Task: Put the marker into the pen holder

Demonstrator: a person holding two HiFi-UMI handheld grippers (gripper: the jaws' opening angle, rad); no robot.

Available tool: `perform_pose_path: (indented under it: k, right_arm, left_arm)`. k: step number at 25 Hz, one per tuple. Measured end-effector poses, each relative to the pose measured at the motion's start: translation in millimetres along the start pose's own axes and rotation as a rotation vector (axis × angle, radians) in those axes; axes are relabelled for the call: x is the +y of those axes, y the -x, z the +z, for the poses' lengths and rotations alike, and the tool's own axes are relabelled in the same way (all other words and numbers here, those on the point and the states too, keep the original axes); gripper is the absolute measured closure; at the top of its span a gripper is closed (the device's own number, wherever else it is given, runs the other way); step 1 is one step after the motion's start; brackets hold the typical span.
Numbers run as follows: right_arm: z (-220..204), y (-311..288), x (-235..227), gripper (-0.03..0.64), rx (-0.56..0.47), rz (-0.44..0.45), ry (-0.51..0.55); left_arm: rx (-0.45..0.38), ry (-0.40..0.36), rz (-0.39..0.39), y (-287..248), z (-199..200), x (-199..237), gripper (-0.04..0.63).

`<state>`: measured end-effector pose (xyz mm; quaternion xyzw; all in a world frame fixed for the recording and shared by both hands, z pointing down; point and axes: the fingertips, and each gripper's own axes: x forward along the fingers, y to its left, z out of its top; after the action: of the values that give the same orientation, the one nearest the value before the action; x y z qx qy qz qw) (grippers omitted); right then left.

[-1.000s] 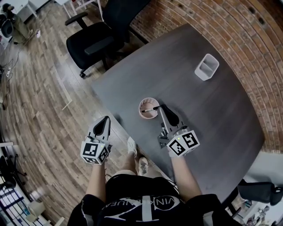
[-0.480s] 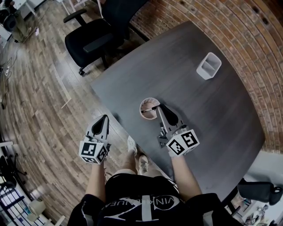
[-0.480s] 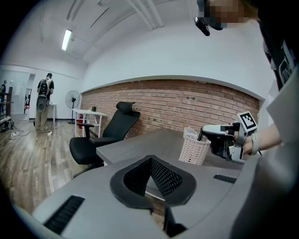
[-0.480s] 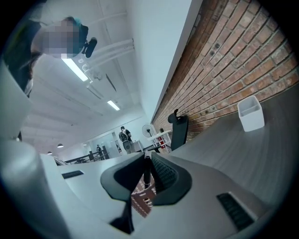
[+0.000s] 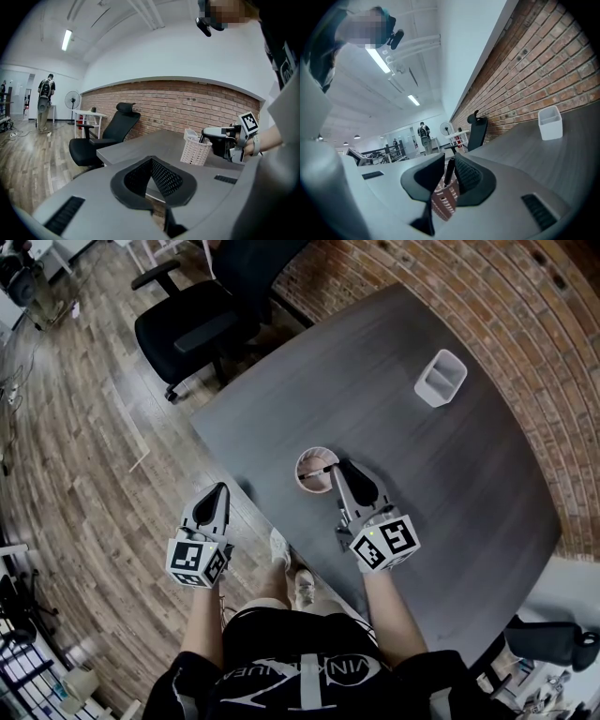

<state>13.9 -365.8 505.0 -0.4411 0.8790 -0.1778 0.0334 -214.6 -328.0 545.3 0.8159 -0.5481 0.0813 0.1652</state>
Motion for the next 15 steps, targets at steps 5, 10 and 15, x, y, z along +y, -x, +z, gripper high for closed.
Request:
perform_pose_path:
  k: [5,10,15]
  right_arm:
    - [-1,3,-2,0.496,0.007,0.002,-0.012]
    - [1,6,-3,0.47,0.003,-0.003,-0.032]
    - [7,13,-3,0.463,-0.012,-0.019,-0.023]
  left_arm:
    - [-0.007,-0.002,-0.008,-1,2,-4,0.58]
    - [-0.009,-0.008,-0.012,3,4,-5,0.58]
    - [-0.014,-0.009,-0.004,10,6,-6,0.58]
